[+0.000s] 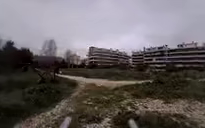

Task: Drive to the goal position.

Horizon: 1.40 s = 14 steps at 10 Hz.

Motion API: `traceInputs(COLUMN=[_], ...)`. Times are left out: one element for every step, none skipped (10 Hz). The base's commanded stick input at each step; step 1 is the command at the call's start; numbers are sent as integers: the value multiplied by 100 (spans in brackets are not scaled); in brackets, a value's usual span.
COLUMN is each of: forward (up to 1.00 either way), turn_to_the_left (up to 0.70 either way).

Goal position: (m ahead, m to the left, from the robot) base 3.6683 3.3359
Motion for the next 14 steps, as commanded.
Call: traceInputs(forward=[50,50,50,50,50,50,50,50,50,50,50,50,50,50], turn_to_the_left=[0,0,0,0,0,0,0,0,0,0,0,0,0,0])
